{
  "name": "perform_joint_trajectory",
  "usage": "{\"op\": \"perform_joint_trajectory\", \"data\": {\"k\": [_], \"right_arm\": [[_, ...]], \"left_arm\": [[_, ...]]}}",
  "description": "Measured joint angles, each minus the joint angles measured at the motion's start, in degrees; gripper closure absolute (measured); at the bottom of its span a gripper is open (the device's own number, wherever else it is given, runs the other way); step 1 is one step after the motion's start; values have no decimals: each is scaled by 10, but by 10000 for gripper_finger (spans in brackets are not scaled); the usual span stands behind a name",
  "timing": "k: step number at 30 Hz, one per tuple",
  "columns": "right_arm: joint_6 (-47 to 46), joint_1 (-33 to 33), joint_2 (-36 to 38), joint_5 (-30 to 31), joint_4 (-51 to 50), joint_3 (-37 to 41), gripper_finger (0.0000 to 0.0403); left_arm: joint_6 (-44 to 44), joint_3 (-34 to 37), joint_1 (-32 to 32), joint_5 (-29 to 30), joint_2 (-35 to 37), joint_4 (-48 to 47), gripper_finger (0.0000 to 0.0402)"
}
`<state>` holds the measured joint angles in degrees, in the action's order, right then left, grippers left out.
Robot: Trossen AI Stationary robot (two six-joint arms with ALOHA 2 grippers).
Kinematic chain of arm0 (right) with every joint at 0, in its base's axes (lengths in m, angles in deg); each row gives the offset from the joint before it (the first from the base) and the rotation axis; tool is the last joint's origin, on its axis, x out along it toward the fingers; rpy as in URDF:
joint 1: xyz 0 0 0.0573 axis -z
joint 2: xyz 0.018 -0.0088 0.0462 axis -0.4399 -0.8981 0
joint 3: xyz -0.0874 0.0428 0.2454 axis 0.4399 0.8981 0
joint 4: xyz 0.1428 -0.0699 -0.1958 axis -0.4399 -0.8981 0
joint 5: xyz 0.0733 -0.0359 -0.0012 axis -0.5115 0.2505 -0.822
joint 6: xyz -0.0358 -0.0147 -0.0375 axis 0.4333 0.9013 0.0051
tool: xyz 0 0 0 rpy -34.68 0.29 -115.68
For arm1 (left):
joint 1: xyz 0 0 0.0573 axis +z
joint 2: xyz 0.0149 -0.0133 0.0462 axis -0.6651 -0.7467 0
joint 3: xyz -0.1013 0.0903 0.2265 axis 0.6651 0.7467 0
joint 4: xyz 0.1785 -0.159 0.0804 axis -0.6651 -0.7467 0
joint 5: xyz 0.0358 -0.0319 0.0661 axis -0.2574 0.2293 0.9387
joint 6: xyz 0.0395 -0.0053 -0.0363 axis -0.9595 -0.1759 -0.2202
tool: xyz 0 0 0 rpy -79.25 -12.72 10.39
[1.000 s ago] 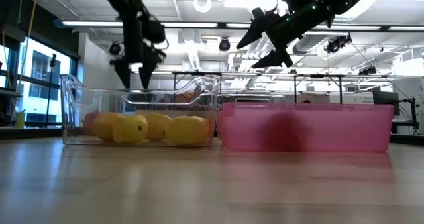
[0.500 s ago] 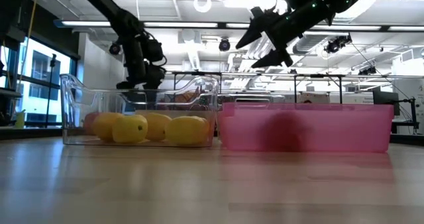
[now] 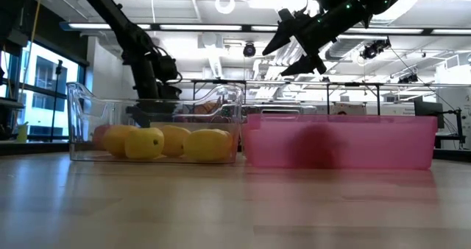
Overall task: Sort produce into baskets
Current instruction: Put the yellow potato into the top transparent bin
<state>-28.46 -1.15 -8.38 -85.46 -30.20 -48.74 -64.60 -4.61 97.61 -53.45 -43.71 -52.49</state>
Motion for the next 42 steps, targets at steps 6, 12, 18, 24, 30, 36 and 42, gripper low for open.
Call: {"op": "perform_joint_trajectory", "data": {"k": [6,12,18,24,30,36,42], "right_arm": [[-2,0,0,0,0,0,20],[-13,0,0,0,0,0,20],[-13,0,0,0,0,0,20],[-13,0,0,0,0,0,20],[-12,0,0,-1,-4,0,20],[-11,0,0,4,-9,0,20],[-11,0,0,-10,0,1,20]], "left_arm": [[-8,22,0,8,0,44,21],[-14,32,0,18,-26,28,21],[-16,32,-9,23,-40,24,22],[-13,32,-13,50,-38,20,75],[-15,32,-10,63,-1,6,204],[8,32,-8,67,112,22,210],[70,32,-28,83,241,37,210]]}}
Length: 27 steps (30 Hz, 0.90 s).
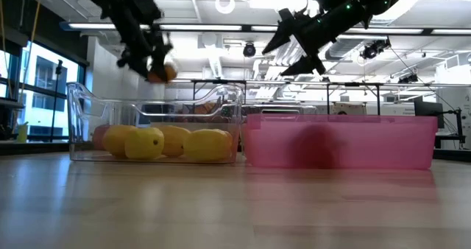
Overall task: Sort produce into baskets
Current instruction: Put the yellow potato into the top transparent bin
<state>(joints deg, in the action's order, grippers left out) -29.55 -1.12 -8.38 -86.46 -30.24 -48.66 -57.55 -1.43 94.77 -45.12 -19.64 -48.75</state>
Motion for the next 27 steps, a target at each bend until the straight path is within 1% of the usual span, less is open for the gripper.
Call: {"op": "perform_joint_trajectory", "data": {"k": [3,5,7,9,11,14,17,19,23,27], "right_arm": [[3,0,0,-38,67,0,20],[12,0,0,-58,121,0,20],[21,0,3,-66,155,0,20],[28,1,7,-66,175,0,20],[29,5,11,-65,173,0,20],[19,9,17,-65,173,0,20],[12,10,31,-65,190,0,20],[18,11,44,-65,201,0,20],[33,13,73,-61,206,0,20],[46,13,98,-40,206,0,20]], "left_arm": [[21,-1,-40,-35,35,43,208],[39,-1,-81,-49,39,67,207],[54,-1,-128,-50,33,83,206],[65,-1,-178,-50,16,104,205],[69,-1,-225,-51,-11,134,204],[39,-1,-276,-50,-68,211,203],[5,-1,-302,-50,-130,289,203],[0,-8,-310,-54,-168,314,202],[31,-33,-323,-56,-219,320,193],[38,-36,-329,-56,-238,326,181]]}}
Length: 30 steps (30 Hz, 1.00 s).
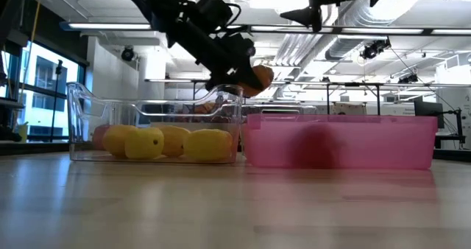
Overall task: Sort produce into baskets
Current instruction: Put the yellow potato into the top transparent bin, then put the red bell pepper into the red bin
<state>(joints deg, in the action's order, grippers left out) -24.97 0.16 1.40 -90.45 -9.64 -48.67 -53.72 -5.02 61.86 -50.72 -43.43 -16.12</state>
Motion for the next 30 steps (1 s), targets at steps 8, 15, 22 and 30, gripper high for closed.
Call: {"op": "perform_joint_trajectory", "data": {"k": [8,15,22,30], "right_arm": [[-4,0,8,16,-20,0,20],[6,0,11,16,-21,0,20],[11,0,11,16,-21,0,20],[31,0,11,18,-37,0,20]], "left_arm": [[-8,0,11,-19,-9,55,173],[-22,0,16,-36,-9,59,139],[-54,0,16,-40,6,37,59],[-126,1,51,-21,112,-116,31]]}}
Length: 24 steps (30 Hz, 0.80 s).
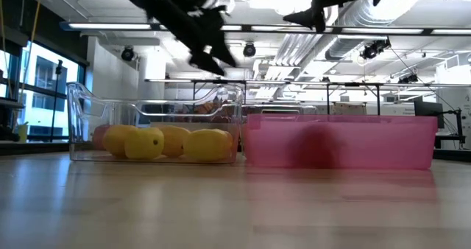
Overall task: Sort produce into baskets
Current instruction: Put the red bell pepper into the red bin
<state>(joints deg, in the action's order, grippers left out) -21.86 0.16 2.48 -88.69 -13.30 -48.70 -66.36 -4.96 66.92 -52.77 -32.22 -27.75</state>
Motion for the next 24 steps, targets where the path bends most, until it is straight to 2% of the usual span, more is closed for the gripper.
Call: {"op": "perform_joint_trajectory", "data": {"k": [2,5,7,9,14,18,21,24], "right_arm": [[3,0,0,2,-11,0,20],[4,0,0,19,-31,0,20],[3,0,0,29,-45,0,20],[0,0,0,39,-57,0,20],[-16,0,0,51,-75,0,20],[-18,0,0,50,-76,0,20],[-20,0,0,51,-77,0,20],[-20,0,-2,51,-78,0,20]], "left_arm": [[-24,0,16,44,42,-83,31],[-38,0,44,148,99,-188,31],[-15,7,66,226,130,-229,31],[22,23,97,269,154,-244,32],[111,74,206,216,158,-270,32],[162,77,284,207,108,-301,32],[168,61,324,184,64,-309,32],[158,44,348,188,11,-329,32]]}}
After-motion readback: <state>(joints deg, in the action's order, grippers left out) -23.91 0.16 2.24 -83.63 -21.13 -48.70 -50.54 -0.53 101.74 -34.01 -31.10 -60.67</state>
